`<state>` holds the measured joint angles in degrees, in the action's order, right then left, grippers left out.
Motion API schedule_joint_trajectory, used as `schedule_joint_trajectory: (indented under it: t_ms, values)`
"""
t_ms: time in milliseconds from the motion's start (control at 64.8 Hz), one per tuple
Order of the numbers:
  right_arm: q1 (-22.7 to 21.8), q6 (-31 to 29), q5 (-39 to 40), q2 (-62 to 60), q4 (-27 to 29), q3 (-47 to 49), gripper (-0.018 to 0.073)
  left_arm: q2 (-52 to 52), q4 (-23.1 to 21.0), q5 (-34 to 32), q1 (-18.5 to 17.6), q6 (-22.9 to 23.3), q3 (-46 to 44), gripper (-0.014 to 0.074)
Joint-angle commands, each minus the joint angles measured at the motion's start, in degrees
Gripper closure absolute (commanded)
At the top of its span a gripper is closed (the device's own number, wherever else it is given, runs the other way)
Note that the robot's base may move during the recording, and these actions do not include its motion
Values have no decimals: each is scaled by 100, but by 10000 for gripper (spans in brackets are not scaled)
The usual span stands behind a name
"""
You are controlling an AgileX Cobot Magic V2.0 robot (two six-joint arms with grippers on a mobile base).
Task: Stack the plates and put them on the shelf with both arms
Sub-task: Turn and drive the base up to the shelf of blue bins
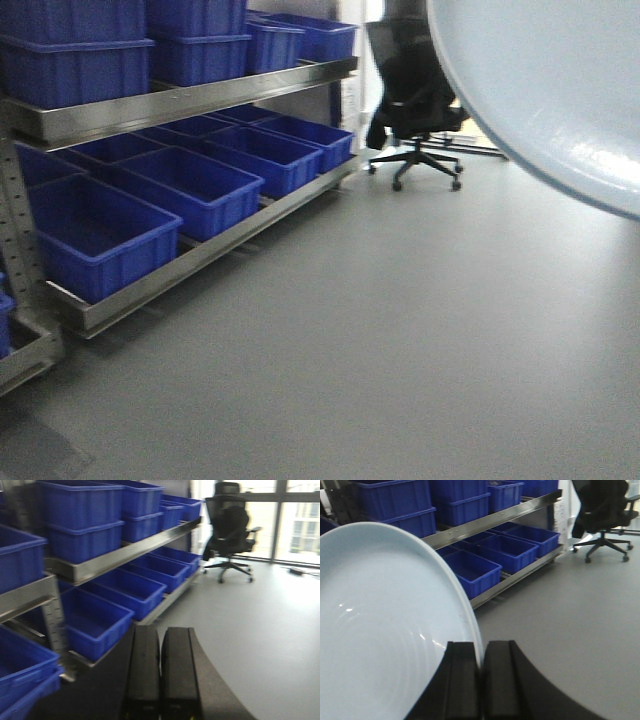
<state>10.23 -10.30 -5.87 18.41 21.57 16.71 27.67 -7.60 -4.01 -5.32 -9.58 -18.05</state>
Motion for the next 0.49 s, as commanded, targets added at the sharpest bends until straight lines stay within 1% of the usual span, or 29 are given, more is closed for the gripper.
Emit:
schedule_joint_trajectory:
  t_ms: [0, 478]
  values:
    - [-16, -14, 525, 23, 24, 190, 511, 37, -12, -453, 12, 21, -202, 514]
    - [-16, -14, 525, 23, 24, 190, 511, 37, -12, -453, 12, 21, -202, 514]
